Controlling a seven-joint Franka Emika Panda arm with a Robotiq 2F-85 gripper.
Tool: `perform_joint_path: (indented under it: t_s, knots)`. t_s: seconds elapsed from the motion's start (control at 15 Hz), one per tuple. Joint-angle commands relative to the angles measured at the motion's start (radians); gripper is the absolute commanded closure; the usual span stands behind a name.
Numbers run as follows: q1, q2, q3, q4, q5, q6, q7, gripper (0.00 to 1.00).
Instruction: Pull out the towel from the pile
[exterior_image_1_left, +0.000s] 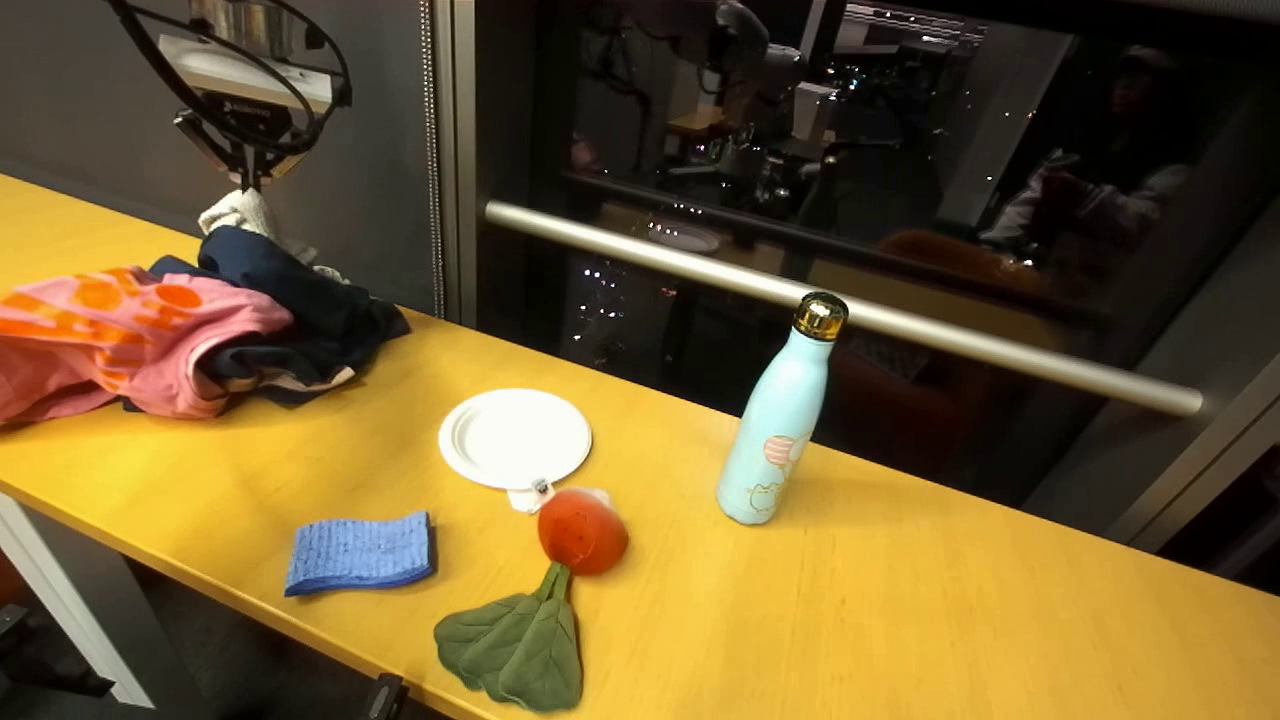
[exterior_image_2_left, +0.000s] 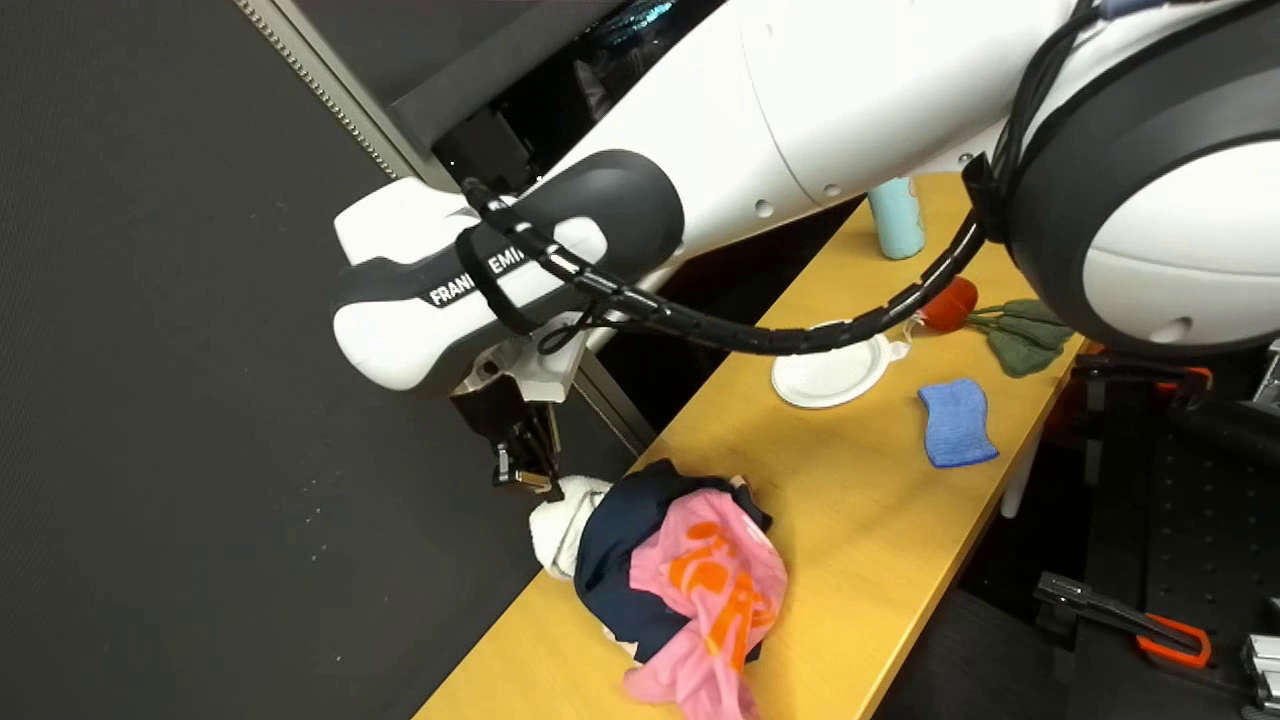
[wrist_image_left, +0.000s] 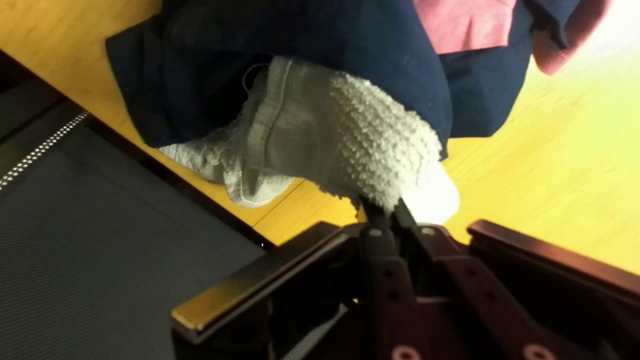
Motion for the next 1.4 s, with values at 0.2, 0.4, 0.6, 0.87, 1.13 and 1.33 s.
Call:
perform_joint_path:
  t_s: [0.2, 0.4, 0.6, 0.87, 1.13, 1.33]
  knots:
    - [-0.043, -0.114, 0.029, -0.004, 0.029, -0.057, -0.007, 0.99]
    - [-0.046, -0.166, 0.024, 0.006, 0.029, -0.077, -0.001, 0.99]
    - [-0.062, -0.218, 0.010, -0.003, 0.022, -0.115, 0.019, 0.99]
    - [-0.098, -0.276, -0.010, -0.007, 0.014, -0.194, 0.048, 0.99]
    - [-0.129, -0.341, -0.052, -0.010, -0.016, -0.294, 0.098, 0.99]
    - [-0.137, -0.392, -0.098, -0.018, -0.060, -0.399, 0.133, 0.99]
